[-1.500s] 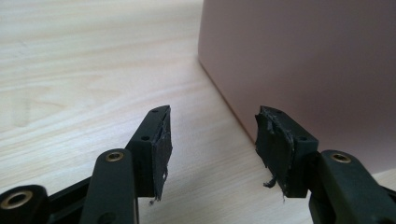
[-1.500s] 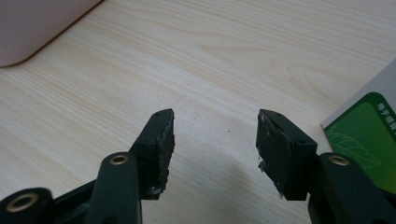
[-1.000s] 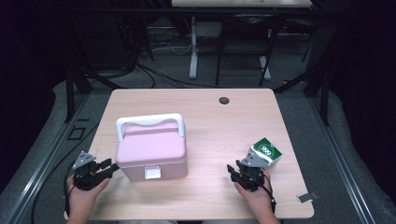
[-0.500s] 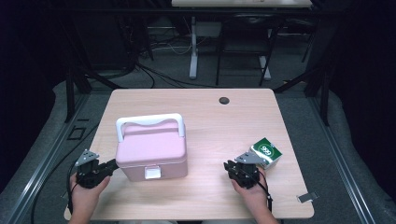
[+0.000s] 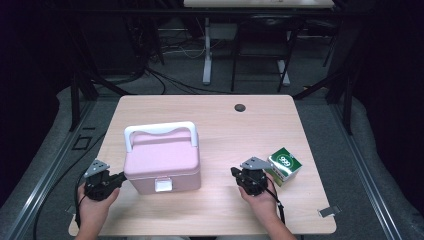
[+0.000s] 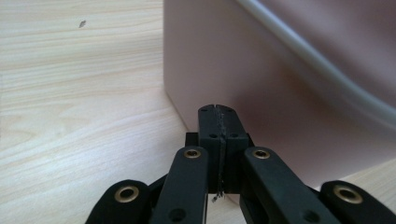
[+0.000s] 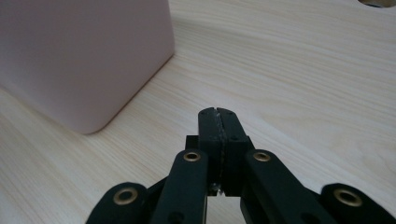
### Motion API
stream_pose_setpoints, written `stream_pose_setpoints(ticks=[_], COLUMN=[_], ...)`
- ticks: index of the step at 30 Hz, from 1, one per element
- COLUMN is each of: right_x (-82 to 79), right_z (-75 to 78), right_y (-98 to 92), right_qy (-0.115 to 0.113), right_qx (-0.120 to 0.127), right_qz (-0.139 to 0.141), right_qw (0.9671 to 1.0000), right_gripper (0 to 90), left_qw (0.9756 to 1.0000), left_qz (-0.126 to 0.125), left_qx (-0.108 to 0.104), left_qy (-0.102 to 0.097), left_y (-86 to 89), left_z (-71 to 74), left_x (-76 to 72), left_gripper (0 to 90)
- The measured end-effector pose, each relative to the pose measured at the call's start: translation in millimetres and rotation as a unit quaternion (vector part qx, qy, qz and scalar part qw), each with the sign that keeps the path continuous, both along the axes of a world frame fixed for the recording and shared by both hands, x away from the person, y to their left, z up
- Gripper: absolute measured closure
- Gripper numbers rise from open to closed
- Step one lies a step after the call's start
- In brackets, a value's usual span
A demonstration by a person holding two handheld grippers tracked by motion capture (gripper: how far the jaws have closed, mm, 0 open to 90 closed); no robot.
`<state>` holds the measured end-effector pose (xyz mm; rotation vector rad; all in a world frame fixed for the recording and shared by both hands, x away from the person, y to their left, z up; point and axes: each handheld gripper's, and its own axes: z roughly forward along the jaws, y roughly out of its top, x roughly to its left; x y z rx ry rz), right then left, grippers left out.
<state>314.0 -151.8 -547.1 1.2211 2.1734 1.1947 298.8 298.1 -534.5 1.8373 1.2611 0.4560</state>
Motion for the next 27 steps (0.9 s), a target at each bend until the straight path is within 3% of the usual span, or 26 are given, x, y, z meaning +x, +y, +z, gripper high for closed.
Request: stream_pose_setpoints(ticks=[2, 7, 11, 14, 16, 18, 19, 22, 24, 27], right_x=[1.6, 4.6, 7.4, 9.2, 9.4, 9.7, 9.8, 11.4, 13.7, 14.9], right_z=[1.7, 2.8, 2.9, 3.0, 3.1, 4.4, 5.1, 6.4, 5.5, 4.8], right_y=[5.2, 17.3, 24.6, 31.7, 33.6, 41.4, 44.8, 51.7, 57.2, 64.4], right_qy=[0.002, 0.003, 0.006, 0.006, 0.004, -0.002, -0.004, -0.001, 0.006, 0.005], right_qx=[0.0, 0.001, 0.008, 0.01, 0.011, 0.005, 0.003, 0.002, 0.012, 0.013], right_qz=[0.002, 0.016, 0.022, 0.03, 0.031, 0.037, 0.038, 0.044, 0.057, 0.054], right_qw=[1.0, 0.9999, 0.9997, 0.9995, 0.9994, 0.9993, 0.9993, 0.999, 0.9983, 0.9984], right_gripper=[90.0, 90.0, 90.0, 90.0, 90.0, 90.0, 90.0, 90.0, 90.0, 90.0], left_qw=[0.9999, 1.0, 0.9995, 0.9993, 0.9993, 0.9996, 0.9999, 0.9999, 0.9997, 0.9991], left_qz=[-0.003, -0.005, -0.002, -0.002, -0.002, -0.006, -0.008, -0.013, -0.024, -0.041], left_qx=[0.01, 0.0, 0.031, 0.037, 0.035, 0.026, 0.011, 0.002, -0.006, -0.012], left_qy=[-0.003, -0.002, -0.007, -0.008, -0.01, -0.008, -0.005, -0.004, -0.001, -0.001], left_y=[-2.8, -1.1, -6.0, -6.9, -6.7, -4.9, -2.2, -0.4, -0.2, -3.8], left_z=[1.4, 0.9, 1.2, 1.3, 1.4, 1.3, 1.0, 0.6, 0.4, 0.1], left_x=[0.1, 0.9, 1.8, 2.0, 1.9, 2.8, 3.2, 3.3, 3.2, 2.7], left_gripper=[90.0, 90.0, 90.0, 90.0, 90.0, 90.0, 90.0, 89.8, 88.5, 87.1])
